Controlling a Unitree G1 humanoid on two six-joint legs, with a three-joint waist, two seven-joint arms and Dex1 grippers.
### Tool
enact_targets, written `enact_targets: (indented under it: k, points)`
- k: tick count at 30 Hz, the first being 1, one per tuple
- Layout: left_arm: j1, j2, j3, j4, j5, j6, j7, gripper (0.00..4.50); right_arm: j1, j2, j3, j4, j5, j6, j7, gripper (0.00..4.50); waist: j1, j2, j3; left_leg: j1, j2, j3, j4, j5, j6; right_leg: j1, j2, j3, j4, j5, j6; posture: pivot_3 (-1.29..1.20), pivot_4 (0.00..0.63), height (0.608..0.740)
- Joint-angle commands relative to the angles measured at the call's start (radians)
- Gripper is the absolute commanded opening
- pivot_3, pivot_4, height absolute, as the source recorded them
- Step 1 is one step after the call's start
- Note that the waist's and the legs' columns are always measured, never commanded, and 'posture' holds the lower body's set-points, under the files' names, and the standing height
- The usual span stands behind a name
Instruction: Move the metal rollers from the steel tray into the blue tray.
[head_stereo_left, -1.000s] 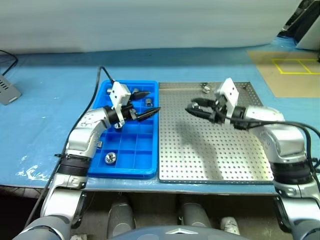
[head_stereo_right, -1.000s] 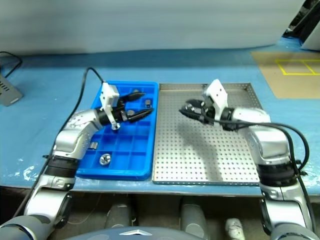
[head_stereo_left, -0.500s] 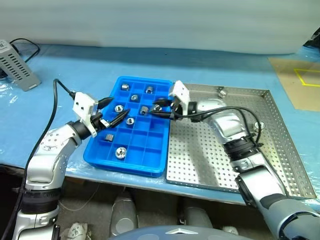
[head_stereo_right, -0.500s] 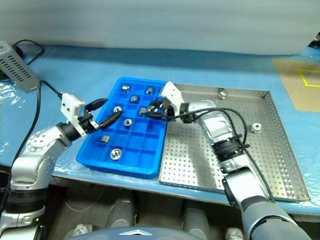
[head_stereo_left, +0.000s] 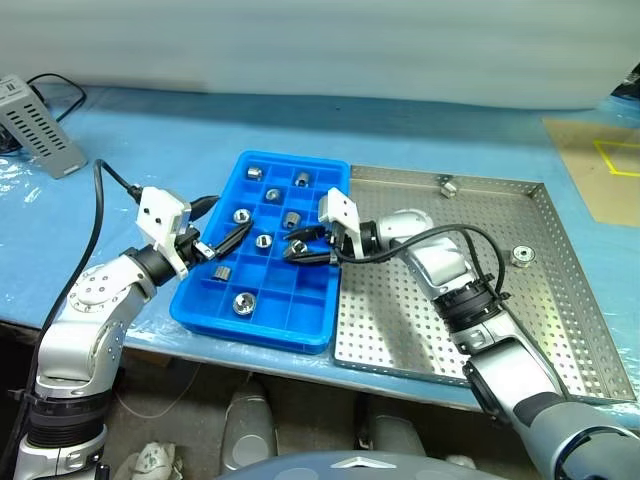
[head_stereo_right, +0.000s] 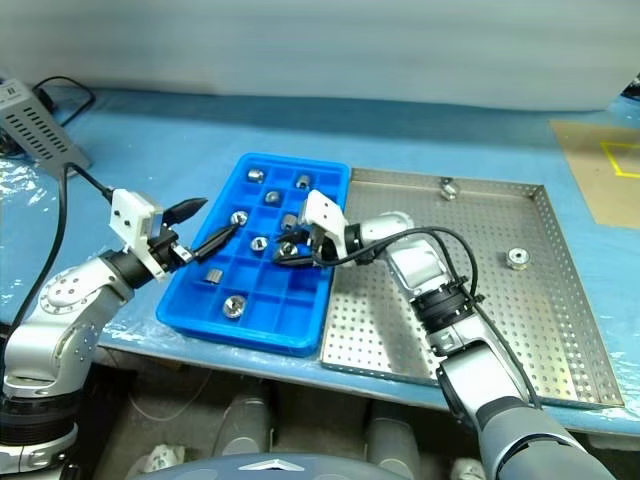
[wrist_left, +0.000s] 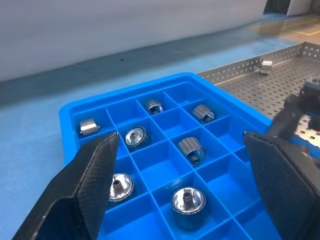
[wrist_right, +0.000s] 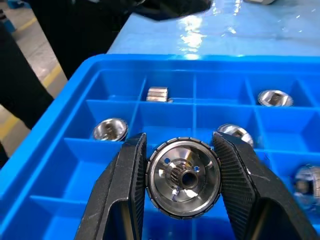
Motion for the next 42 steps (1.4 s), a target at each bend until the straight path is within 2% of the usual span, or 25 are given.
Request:
enact_targets:
  k: [1,11,15,18,27,32,38,42]
  points:
    - [-0.012,0.015,0.008,-0.016,-0.011,-0.005,-0.007,4.19,0.000,0.031,0.003,-0.076,0.013,0.019,-0.025,1.67,-0.004,0.000,0.000,0.000,0.000,0.000,0.000,0.000,0.000,0.000,0.000,0.000,0.000,0.000,0.000,0.18,0.150,0.740]
    - [-0.009,0.025,-0.001,0.013,0.013,-0.031,-0.019,4.19,0.034,0.081,0.069,-0.025,-0.092,-0.007,-0.131,1.67,-0.003,0.000,0.000,0.000,0.000,0.000,-0.001,0.002,-0.003,0.000,0.000,0.000,0.000,0.000,0.000,0.18,0.150,0.740]
    - [-0.015,0.013,0.003,0.036,0.006,-0.049,-0.026,4.19,0.033,0.074,0.047,-0.001,-0.106,-0.022,-0.159,3.03,-0.004,0.000,0.000,0.001,0.000,0.000,-0.001,0.002,-0.004,0.000,0.000,0.000,0.001,0.000,0.000,0.17,0.150,0.740]
    - [-0.022,0.006,0.005,0.058,-0.002,-0.061,-0.036,4.19,-0.007,0.086,-0.059,0.036,-0.059,-0.028,-0.222,4.02,-0.005,0.000,0.000,0.001,0.000,-0.001,-0.001,0.002,-0.004,0.000,0.000,0.001,0.001,0.000,0.000,0.16,0.150,0.740]
    - [-0.092,-0.045,-0.085,0.159,0.024,-0.123,-0.082,4.19,-0.224,0.031,-0.375,0.381,-0.048,-0.124,-0.552,4.02,-0.009,0.000,0.000,0.001,0.000,0.000,0.000,0.003,-0.005,0.000,0.000,0.001,0.002,0.001,-0.002,0.08,0.150,0.740]
    - [-0.171,-0.081,-0.133,0.237,0.040,-0.157,-0.111,4.19,-0.390,-0.015,-0.447,0.687,-0.144,-0.163,-0.945,4.02,-0.017,0.000,0.000,0.000,0.000,0.000,0.000,0.004,-0.007,-0.002,0.001,0.001,0.003,0.001,-0.002,0.02,0.150,0.740]
    - [-0.253,-0.131,-0.173,0.312,0.065,-0.191,-0.117,4.19,-0.507,-0.048,-0.551,0.920,-0.123,-0.168,-1.217,4.02,-0.021,0.000,0.000,0.000,0.000,0.000,0.000,0.004,-0.007,-0.004,0.005,0.004,0.002,0.001,-0.001,0.01,0.150,0.740]
    - [-0.305,-0.209,-0.210,0.362,0.112,-0.230,-0.064,4.19,-0.549,-0.071,-0.604,1.019,-0.111,-0.155,-1.345,4.02,-0.024,0.000,0.000,-0.001,0.000,0.001,0.000,0.004,-0.007,-0.005,0.005,0.004,0.003,0.001,-0.001,0.04,0.150,0.740]
